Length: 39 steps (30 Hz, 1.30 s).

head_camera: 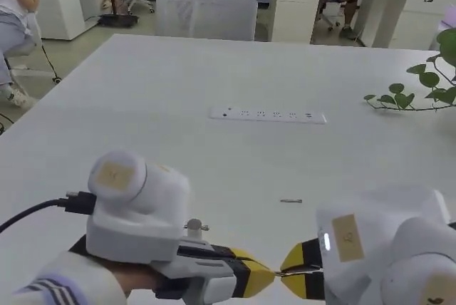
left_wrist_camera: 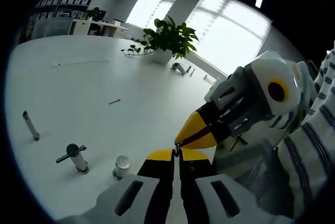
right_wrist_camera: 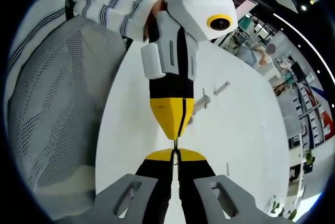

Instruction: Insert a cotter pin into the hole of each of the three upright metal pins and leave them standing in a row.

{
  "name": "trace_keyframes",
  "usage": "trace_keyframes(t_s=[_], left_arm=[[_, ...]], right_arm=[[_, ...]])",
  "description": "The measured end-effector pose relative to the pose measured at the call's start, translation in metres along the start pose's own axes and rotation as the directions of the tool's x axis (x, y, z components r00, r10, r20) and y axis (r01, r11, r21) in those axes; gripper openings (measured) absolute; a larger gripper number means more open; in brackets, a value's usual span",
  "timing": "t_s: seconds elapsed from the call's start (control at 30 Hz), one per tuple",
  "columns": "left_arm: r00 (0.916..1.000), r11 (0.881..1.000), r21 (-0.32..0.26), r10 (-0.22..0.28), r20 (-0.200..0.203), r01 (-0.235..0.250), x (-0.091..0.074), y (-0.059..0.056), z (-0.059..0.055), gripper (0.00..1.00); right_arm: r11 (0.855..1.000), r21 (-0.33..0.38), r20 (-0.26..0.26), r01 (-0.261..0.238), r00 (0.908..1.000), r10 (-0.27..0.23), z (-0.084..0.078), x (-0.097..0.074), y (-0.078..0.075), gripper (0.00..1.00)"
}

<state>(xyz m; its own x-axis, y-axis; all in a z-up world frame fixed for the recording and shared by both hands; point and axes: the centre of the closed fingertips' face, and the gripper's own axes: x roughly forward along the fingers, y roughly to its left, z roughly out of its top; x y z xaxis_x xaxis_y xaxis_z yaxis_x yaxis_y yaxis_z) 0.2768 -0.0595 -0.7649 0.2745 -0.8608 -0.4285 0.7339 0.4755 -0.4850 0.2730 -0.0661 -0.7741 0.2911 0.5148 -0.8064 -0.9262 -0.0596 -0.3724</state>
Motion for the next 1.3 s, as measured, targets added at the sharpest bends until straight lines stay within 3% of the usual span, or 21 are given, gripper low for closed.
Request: trace_keyframes(t_s=[0.6,0.93,1.0,1.17,1.3], left_arm=[[1.0,1.0,0.014,-0.005,-0.001,0.005,-0.002,-0.002,-0.001,0.01],[1.0,1.0,0.029,-0.004,-0.005,0.004,-0.003,-0.002,-0.001,0.01],[1.0,0.999,0.031,-0.008,-0.003,0.008,-0.003,-0.003,-0.001,0.01],[0.9999,0.998,0.06,-0.015,0.006,0.015,-0.005,-0.004,0.001,0.01],[0.9995,0.996,0.085,-0.029,0.015,0.027,-0.007,-0.006,0.002,0.01]], right_arm=[[0.999,-0.037,0.019,-0.018,0.9997,0.019,0.002,0.001,0.002,0.04],[0.999,-0.052,0.027,-0.015,0.9995,0.017,0.001,0.0,0.0,0.13],[0.999,-0.033,0.041,-0.018,0.999,0.019,0.002,-0.002,-0.001,0.15],[0.993,0.09,0.113,-0.074,0.9916,0.064,0.004,-0.008,0.001,0.17],[0.974,0.192,0.167,-0.12,0.982,0.088,0.001,-0.014,-0.003,0.18]])
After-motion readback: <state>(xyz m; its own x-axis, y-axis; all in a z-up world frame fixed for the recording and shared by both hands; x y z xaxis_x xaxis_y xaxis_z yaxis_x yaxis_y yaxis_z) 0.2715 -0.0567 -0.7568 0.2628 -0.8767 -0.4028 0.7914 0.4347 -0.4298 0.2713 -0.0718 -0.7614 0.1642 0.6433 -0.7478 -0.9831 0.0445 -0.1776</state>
